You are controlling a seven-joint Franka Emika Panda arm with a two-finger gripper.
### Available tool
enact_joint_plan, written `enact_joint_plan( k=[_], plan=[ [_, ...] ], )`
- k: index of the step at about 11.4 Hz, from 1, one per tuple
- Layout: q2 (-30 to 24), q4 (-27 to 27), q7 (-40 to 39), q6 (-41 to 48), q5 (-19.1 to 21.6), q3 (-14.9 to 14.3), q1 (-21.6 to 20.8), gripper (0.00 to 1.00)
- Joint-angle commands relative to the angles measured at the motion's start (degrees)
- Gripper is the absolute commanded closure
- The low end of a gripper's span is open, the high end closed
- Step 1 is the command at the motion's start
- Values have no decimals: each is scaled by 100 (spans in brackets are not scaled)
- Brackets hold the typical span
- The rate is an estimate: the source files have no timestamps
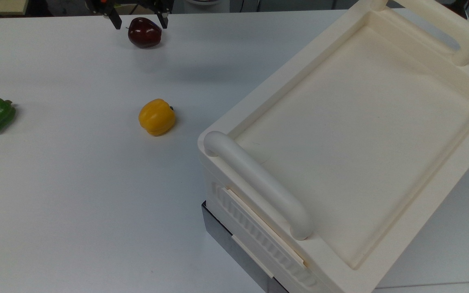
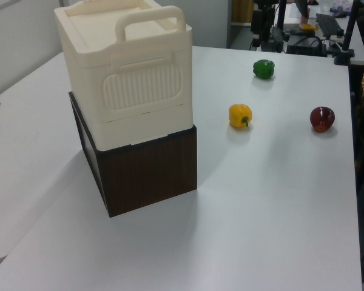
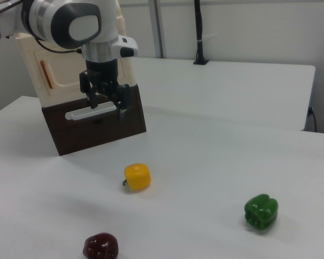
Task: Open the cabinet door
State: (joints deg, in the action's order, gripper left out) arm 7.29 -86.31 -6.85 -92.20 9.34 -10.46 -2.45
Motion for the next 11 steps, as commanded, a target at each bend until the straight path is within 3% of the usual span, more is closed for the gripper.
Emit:
enact_joint_plan(
  k=[1,5,8,11],
  plan=[
    [132,53,-833,-596,121,122,-168,0],
    [106,211,-1537,-835,77,526,-439,0],
    [97,229,-1513,-869,42,799,-791,0],
    [132,229,-1486,-1483,-10,852,-1273,3]
  ],
)
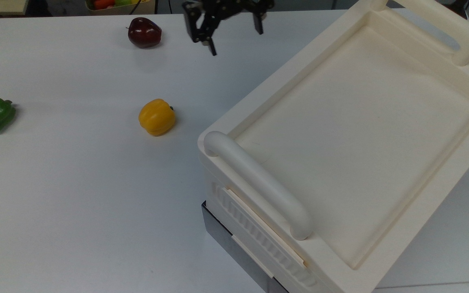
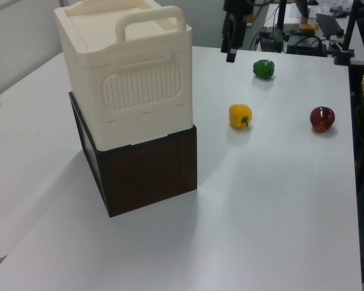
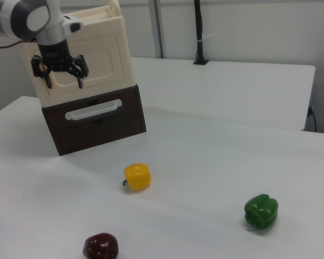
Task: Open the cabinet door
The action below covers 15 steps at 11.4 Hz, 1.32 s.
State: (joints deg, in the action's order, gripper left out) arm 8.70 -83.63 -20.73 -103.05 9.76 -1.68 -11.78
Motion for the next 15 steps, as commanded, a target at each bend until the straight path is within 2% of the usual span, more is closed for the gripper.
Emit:
enact_joint_plan(
  k=[1,4,5,6,9,10,11,12,14,15],
  plan=[
    [26,-39,-81,-626,-122,-17,-534,7],
    [131,-48,-81,-969,-202,-8,-878,16],
    [202,-48,-81,-1223,-211,18,-931,27],
    [333,-48,-72,-1400,-211,19,-966,54],
    [378,-39,-81,-1682,-255,19,-976,55],
    [395,-48,-81,-1787,-351,27,-1036,60],
    [457,-48,-72,-1901,-360,27,-1046,74],
    [475,-48,-72,-1963,-369,27,-1046,81],
    [449,-48,-81,-1955,-369,19,-1037,91],
    [448,-48,-81,-1955,-378,19,-1046,92]
  ],
)
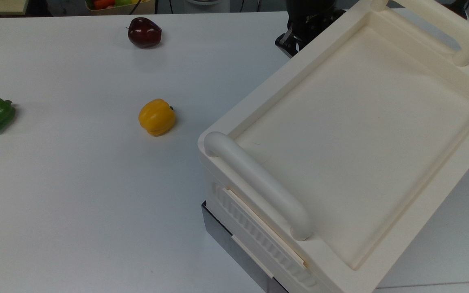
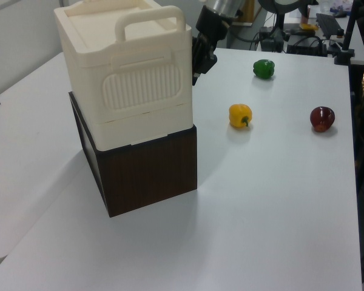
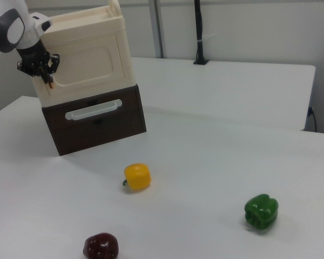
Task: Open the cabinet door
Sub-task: 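Pull the cabinet door edge outward to swing the door open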
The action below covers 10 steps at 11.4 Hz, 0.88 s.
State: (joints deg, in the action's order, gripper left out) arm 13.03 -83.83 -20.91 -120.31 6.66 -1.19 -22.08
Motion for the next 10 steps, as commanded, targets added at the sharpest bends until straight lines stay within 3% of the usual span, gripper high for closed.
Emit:
enact_joint_plan(
  k=[1,4,10],
  plan=[
    [7,-37,-62,-212,-60,-22,-25,95],
    [-81,-90,-115,33,-42,-22,-7,96],
    [-353,-99,-572,1359,46,-31,238,95]
  ],
)
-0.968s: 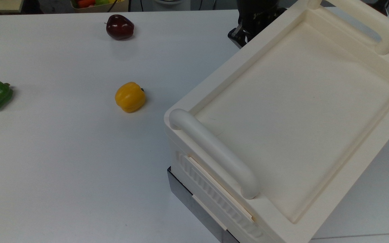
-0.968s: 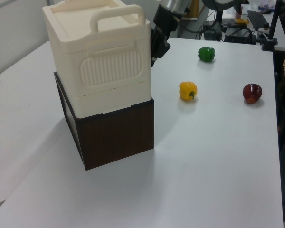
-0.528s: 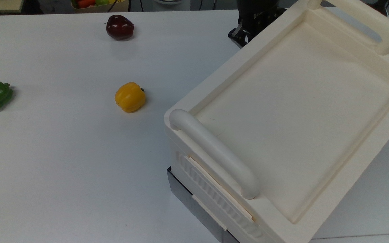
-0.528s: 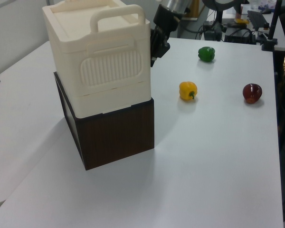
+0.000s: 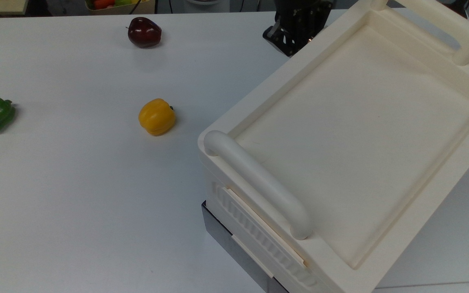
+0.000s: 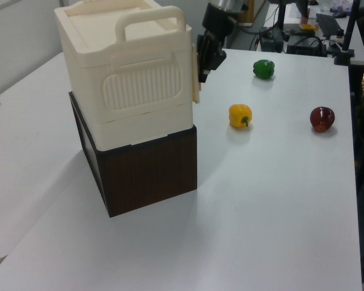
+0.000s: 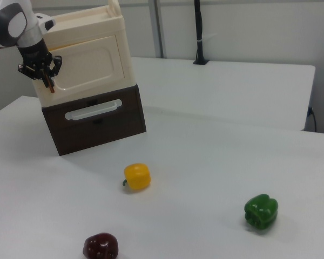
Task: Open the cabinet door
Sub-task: 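Pull the cabinet door edge outward to swing the door open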
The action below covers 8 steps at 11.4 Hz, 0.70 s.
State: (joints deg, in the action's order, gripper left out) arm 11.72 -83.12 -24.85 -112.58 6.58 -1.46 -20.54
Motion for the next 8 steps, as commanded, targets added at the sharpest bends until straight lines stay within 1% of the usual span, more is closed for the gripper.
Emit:
enact_joint_plan(
  k=[1,2,4,5,6,7,8],
  plan=[
    [-240,-170,-178,823,53,-3,137,94],
    [-275,-170,-195,1095,53,-38,233,93],
    [-354,-152,-213,1509,45,-108,427,83],
    [-355,-152,-178,1755,-8,-117,497,66],
    [-320,-161,-178,1835,-43,-196,533,20],
    [-311,-170,-212,1871,-35,-327,559,0],
    [-311,-161,-204,2054,-43,-433,594,0]
  ],
)
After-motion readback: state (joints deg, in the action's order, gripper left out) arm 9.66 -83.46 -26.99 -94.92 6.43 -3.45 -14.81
